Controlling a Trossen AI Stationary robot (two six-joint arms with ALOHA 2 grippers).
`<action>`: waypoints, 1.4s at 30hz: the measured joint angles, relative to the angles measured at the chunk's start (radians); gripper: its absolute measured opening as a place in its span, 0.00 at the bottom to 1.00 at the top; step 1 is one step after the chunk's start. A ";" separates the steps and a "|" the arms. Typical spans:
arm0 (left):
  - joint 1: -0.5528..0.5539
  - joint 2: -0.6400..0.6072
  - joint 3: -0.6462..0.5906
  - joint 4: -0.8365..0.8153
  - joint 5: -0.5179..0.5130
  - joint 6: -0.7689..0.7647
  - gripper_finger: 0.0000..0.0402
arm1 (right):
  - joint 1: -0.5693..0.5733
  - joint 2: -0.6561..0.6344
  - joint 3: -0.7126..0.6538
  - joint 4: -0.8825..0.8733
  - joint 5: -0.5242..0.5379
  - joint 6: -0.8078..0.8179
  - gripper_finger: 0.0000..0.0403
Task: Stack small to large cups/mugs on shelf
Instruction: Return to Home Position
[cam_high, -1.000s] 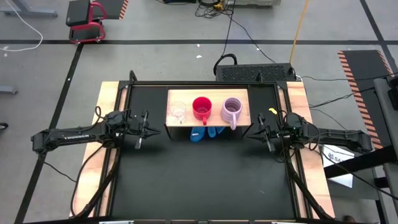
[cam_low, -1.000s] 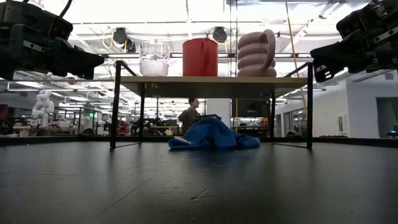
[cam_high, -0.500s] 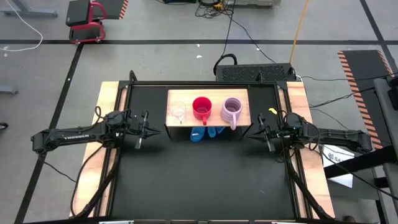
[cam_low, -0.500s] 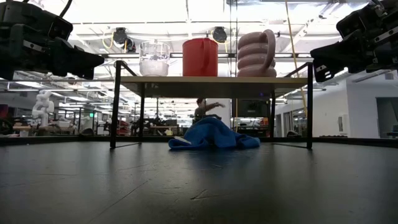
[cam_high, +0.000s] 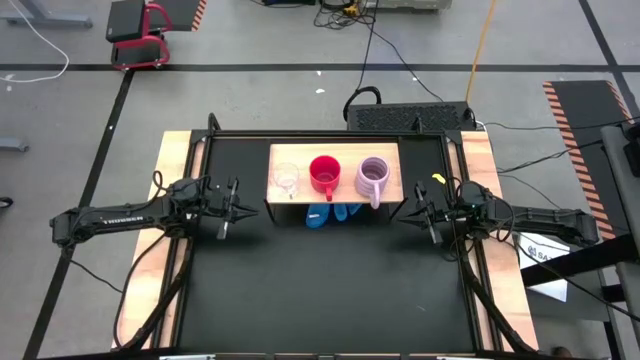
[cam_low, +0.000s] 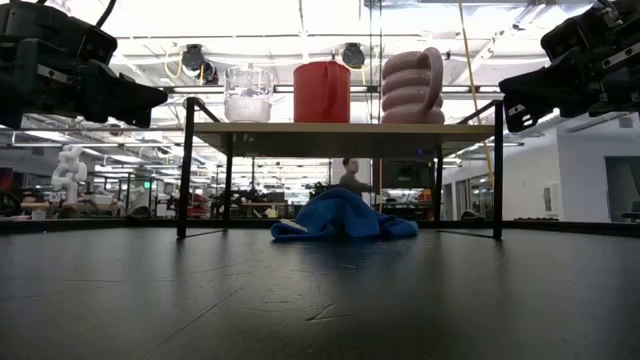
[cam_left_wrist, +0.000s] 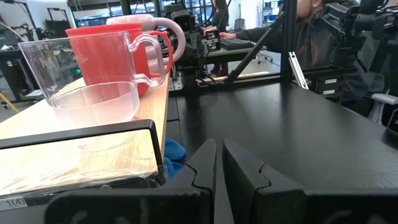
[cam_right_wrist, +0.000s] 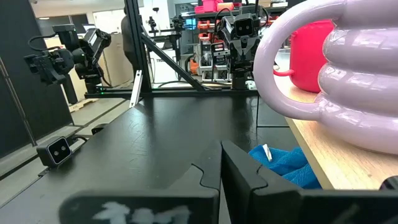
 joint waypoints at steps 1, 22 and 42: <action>0.000 0.000 0.000 0.000 0.000 0.000 0.08 | 0.000 0.000 0.000 0.000 0.000 0.000 0.00; 0.000 0.000 0.000 0.000 0.000 0.000 0.08 | 0.000 0.000 0.000 0.000 0.000 0.000 0.00; 0.000 0.000 0.000 0.000 0.000 0.000 0.08 | 0.000 0.000 0.000 0.000 0.000 0.000 0.00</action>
